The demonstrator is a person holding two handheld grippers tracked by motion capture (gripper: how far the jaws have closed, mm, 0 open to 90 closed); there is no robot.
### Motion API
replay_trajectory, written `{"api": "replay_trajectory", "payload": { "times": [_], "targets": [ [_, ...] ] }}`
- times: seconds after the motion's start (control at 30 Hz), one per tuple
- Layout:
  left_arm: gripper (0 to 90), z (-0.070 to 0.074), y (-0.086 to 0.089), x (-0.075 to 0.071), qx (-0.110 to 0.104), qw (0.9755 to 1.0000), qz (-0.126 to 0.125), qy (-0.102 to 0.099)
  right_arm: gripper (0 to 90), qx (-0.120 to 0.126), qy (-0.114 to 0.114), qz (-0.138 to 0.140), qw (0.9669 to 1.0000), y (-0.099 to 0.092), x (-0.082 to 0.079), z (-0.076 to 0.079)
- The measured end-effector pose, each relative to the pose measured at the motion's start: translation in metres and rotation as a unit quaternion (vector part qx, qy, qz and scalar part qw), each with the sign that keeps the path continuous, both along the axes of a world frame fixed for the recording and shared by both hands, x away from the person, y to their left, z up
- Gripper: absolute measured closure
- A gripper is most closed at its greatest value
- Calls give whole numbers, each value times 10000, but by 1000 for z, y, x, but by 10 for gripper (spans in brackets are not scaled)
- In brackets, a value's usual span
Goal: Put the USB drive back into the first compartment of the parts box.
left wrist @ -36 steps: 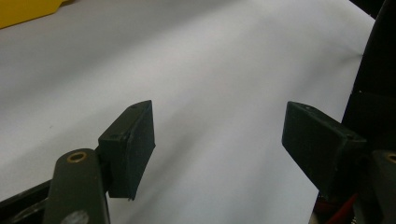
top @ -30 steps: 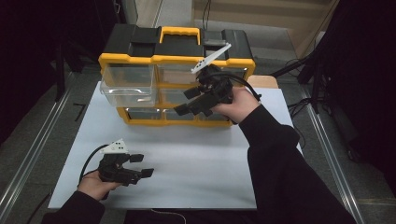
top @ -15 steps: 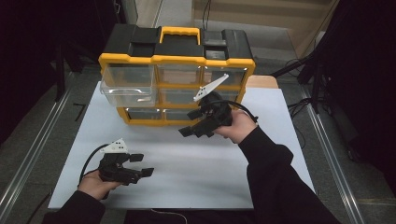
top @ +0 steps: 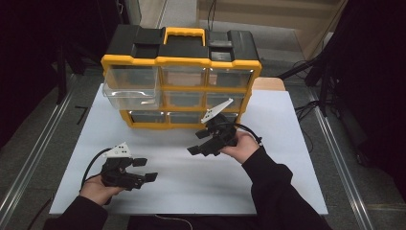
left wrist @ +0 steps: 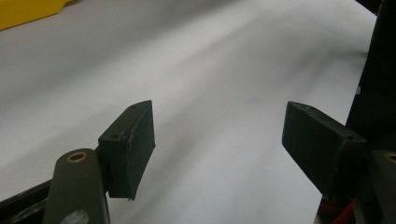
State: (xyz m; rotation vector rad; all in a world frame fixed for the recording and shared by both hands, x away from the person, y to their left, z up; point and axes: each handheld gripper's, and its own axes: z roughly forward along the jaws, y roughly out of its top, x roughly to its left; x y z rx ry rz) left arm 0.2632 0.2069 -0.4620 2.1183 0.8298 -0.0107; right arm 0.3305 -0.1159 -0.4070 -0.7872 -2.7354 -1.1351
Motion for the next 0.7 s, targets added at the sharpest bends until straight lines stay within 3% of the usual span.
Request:
{"api": "replay_trajectory", "payload": {
  "times": [0.07,0.43,0.7],
  "targets": [
    [268,0,-1,0,15,10000,7,7,257,58,89,-59,9999,-1,-1,-8],
    [267,2,0,-1,-53,10000,-27,-10,255,132,-118,-358,9992,-20,-15,-29],
    [267,2,-2,-1,-50,10000,-55,-22,244,86,76,-649,9978,-44,-26,-39]
  ]
}}
